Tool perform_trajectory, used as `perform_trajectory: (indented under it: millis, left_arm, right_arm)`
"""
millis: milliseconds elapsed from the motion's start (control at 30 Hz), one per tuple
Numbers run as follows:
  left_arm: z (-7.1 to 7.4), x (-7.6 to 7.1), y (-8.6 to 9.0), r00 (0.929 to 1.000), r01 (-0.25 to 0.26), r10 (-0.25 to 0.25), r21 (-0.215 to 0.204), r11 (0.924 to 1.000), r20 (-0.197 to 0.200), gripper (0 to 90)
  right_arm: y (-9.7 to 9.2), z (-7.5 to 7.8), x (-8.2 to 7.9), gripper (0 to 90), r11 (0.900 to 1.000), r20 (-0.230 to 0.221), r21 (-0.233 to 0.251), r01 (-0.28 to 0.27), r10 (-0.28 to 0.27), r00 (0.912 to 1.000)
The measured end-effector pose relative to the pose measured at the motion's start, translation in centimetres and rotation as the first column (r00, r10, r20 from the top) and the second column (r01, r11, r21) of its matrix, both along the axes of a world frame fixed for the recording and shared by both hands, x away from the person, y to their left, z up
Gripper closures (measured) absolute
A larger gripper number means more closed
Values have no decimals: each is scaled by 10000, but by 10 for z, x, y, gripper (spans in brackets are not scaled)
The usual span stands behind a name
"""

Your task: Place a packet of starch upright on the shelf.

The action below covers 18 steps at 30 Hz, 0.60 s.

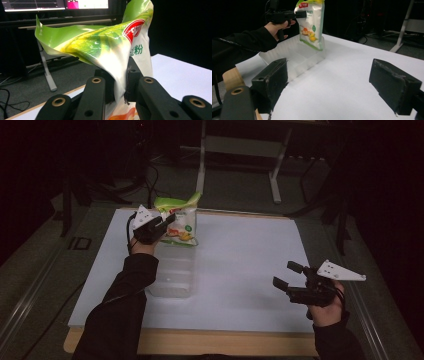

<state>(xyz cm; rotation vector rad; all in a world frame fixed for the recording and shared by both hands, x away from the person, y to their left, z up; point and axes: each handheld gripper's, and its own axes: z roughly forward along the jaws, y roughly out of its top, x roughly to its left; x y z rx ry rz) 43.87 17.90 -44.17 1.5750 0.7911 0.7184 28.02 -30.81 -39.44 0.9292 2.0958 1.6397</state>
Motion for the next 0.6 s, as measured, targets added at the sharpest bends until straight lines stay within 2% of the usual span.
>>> perform_trajectory:
  millis: [133, 200, 333, 433, 467, 500, 533, 600]
  left_arm:
    - [-5, 2, 0, 9998, -181, 185, 531, 9984, -82, 819]
    - [-8, 3, 1, 9994, -188, 204, 543, 9983, -294, 819]
    - [-11, 3, 2, 9984, -386, 416, 725, 9966, -395, 819]
    - [-11, 3, 2, 9989, -298, 337, 1169, 9927, -315, 819]
    - [-10, 2, 1, 9984, -403, 458, 1490, 9880, -339, 819]
    - [-10, 2, 0, 9985, -387, 454, 1971, 9796, -297, 820]
    - [-11, 2, 0, 9987, -269, 351, 2049, 9784, -368, 821]
    - [-13, 3, 3, 9975, -30, 167, 1957, 9807, -683, 821]
  right_arm:
    - [1, 0, 0, 153, 10000, -13, 38, -32, 32, 10000]
    - [2, 0, 0, 153, 9999, 5, 24, -117, 117, 9999]
    - [2, 0, -1, 153, 9999, -11, 7, -171, 171, 9999]
    - [1, 0, -1, 153, 9998, -40, 40, -189, 189, 9998]
    - [1, 0, -1, 153, 9998, -43, 63, -211, 211, 9998]
    - [1, 0, -1, 153, 9997, -74, 71, -231, 231, 9997]
    - [2, -1, -1, 153, 9997, -97, 70, -255, 255, 9996]
    - [2, -1, -1, 153, 9995, -126, 78, -293, 294, 9995]
